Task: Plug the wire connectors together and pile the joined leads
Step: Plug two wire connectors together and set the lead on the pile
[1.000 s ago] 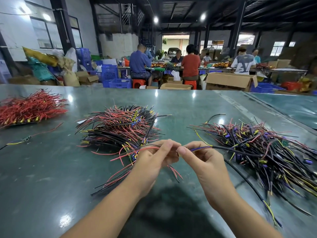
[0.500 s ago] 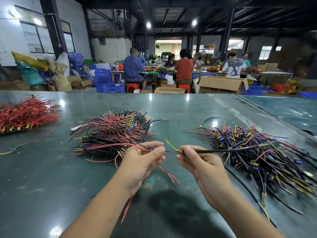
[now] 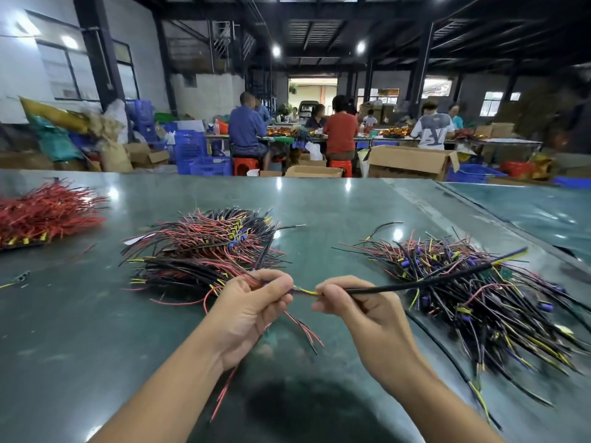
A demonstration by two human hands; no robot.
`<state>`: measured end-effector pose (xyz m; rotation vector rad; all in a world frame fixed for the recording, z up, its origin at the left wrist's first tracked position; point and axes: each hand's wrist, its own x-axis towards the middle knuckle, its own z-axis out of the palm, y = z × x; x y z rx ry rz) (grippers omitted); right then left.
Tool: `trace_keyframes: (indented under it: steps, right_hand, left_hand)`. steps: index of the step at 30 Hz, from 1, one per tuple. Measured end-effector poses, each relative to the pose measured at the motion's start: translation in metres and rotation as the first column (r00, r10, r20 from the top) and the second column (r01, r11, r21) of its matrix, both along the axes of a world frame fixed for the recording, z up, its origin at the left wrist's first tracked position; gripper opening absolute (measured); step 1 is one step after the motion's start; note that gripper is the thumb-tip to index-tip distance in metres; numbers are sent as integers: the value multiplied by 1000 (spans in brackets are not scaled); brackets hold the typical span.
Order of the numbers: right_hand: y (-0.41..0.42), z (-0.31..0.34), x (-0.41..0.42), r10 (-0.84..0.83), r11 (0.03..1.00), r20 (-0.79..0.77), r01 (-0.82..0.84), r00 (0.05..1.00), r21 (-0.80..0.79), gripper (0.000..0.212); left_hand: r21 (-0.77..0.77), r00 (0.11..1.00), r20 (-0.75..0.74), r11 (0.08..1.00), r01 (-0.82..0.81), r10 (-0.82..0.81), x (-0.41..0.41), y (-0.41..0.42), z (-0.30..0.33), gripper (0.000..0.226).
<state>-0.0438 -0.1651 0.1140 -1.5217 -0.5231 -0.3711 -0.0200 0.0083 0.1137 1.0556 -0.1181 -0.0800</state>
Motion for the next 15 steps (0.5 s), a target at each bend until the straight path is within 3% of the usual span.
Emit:
trace_keyframes:
  steps: [2, 4, 7, 8, 10, 12, 14, 15]
  right_hand:
    - [0, 7, 1, -89, 985, -28, 92, 996, 145, 18]
    - [-8, 20, 9, -143, 906, -103, 172, 984, 386, 17]
    - [-43, 45, 30, -110, 731, -311, 289, 944, 619, 15]
    - [-57, 50, 37, -88, 742, -392, 323, 916, 587, 15]
    - [-78, 49, 45, -64, 860, -562, 332, 825, 388, 19]
    - [-84, 37, 47, -88, 949, -673, 267, 734, 168, 18]
    - [-80, 28, 44, -145, 985, -685, 171, 714, -31, 19]
    - [-77, 25, 41, -161, 987, -681, 103, 714, -125, 21]
  left_hand:
    - [-33, 996, 21, 996, 83, -82, -2, -2, 0, 51]
    - [4, 992, 26, 992, 126, -126, -3, -2, -1, 92]
    - [36, 997, 13, 996, 79, -80, -4, -1, 0, 101]
    - [15, 999, 15, 999, 46, -46, -3, 1, 1, 93]
    - [-11, 996, 44, 997, -73, 73, -1, 4, 3, 59]
    - [143, 935, 146, 929, -342, 322, 6, 12, 4, 20]
    - [363, 748, 360, 655, -663, 557, 14, 25, 4, 24]
    - [439, 668, 460, 505, -744, 584, 17, 31, 3, 31]
